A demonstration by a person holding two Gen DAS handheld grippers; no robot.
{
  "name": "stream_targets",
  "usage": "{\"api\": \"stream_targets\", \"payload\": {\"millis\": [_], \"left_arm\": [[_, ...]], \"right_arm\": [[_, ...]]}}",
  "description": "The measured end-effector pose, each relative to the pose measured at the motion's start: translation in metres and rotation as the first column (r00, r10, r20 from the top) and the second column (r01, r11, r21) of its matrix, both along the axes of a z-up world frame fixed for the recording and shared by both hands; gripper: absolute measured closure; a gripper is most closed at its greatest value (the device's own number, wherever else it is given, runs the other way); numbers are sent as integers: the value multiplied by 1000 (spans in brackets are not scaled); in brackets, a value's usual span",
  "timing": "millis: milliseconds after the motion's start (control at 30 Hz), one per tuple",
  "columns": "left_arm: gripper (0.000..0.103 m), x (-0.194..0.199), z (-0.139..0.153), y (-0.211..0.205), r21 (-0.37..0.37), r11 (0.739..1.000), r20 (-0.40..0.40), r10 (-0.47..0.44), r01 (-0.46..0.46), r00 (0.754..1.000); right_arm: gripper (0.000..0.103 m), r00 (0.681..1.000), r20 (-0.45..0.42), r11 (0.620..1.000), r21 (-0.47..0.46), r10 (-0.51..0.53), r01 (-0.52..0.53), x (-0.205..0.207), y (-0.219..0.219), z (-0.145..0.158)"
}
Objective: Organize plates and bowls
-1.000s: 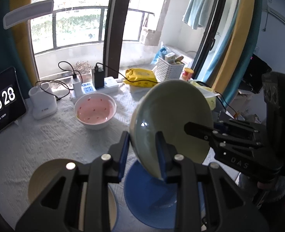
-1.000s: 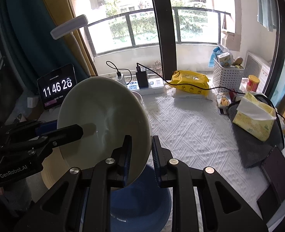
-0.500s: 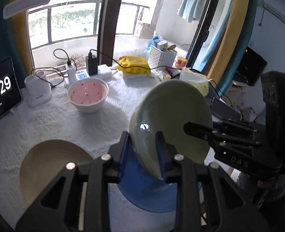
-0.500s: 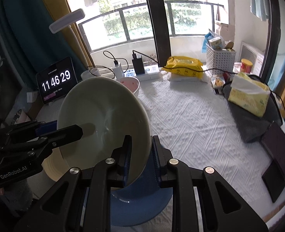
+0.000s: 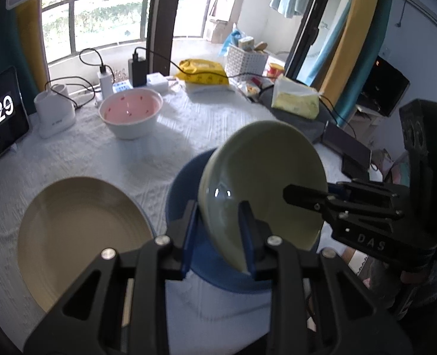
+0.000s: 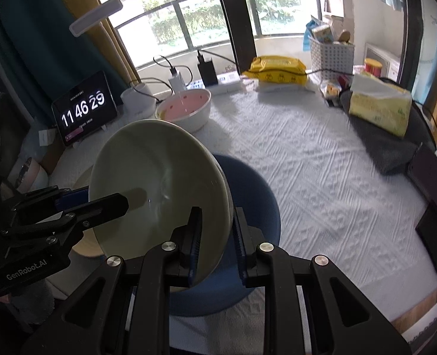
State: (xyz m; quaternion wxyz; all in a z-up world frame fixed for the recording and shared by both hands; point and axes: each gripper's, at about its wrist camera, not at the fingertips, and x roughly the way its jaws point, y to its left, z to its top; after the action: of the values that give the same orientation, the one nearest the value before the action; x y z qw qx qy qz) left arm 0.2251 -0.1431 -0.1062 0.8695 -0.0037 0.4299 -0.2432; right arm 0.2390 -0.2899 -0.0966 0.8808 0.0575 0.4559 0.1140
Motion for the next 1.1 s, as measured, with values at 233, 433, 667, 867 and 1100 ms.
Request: {"api": "stream_targets", "payload": {"millis": [233,433,667,867,1100], "left_arm": [[75,-4,-14,-4,22,1000,-33,-9,10,999],[75,-5,-21,-4,46,999,-43,1,1,999],[75,-2,-29,-5,55,998,-67,-6,9,998],[75,-2,-29,-4,48,999,-80,-8,12,997],[73,-1,-28,-2,57,998,-79,4,1,997]], "right_arm": [[80,999,-46,1000,1,-14,14,-6,-1,-16],[80,995,-97,1000,-11,-3,2,-4,1,-28],[80,995,-104,1000,-11,4,-5,-1,1,-30],[80,993,-119,1000,-24,11,-14,0,2,-30],[80,993,-115,999,-42,7,-12,5,4,-30]]}}
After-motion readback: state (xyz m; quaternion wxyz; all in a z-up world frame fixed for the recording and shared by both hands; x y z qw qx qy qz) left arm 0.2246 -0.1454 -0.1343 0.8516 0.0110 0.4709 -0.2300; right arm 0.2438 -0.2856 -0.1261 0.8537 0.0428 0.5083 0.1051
